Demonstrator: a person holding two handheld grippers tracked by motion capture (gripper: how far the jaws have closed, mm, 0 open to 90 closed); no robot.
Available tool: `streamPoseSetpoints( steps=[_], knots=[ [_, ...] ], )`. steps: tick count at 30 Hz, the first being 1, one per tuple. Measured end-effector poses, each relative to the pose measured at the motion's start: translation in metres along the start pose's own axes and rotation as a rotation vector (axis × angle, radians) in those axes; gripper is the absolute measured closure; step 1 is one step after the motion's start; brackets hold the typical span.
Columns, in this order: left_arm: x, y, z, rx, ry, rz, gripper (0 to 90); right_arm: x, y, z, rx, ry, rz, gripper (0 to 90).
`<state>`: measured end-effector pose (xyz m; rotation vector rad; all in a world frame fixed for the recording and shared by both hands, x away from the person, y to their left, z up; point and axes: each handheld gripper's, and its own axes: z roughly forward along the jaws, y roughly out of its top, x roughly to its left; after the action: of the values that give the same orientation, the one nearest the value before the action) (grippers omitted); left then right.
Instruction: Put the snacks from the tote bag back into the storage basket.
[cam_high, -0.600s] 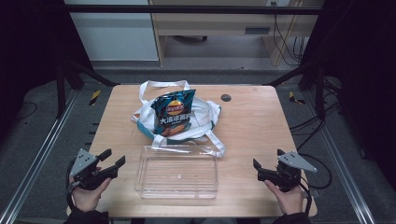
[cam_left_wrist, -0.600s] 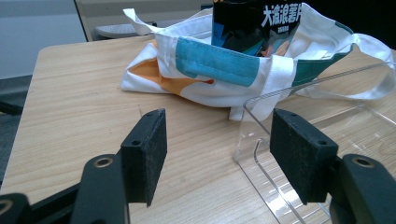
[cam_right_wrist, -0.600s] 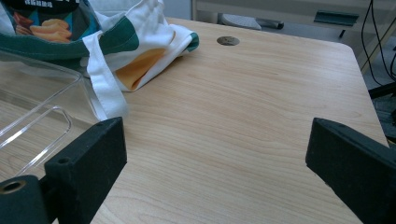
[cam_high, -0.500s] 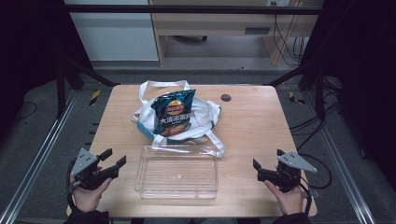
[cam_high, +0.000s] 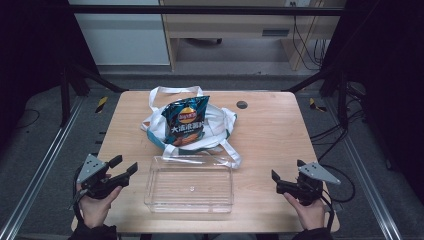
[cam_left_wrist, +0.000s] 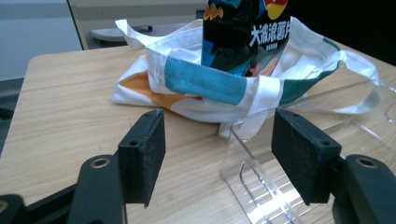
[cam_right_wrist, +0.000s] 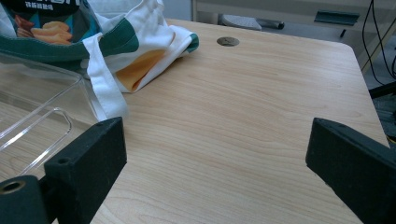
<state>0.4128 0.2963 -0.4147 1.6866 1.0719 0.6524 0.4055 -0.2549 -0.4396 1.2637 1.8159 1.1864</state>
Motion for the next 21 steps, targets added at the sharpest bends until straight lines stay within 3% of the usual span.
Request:
streamPoseSetpoints(
  steps=[11,21],
  knots=[
    [-0.006,0.018,0.008,0.004,-0.019,0.026,34.8,0.0,0.001,0.0,-0.002,0.003,0.004,5.4],
    [-0.011,0.039,0.028,0.011,-0.025,0.048,34.9,0.0,0.001,0.0,-0.004,0.003,0.004,5.4]
  ],
)
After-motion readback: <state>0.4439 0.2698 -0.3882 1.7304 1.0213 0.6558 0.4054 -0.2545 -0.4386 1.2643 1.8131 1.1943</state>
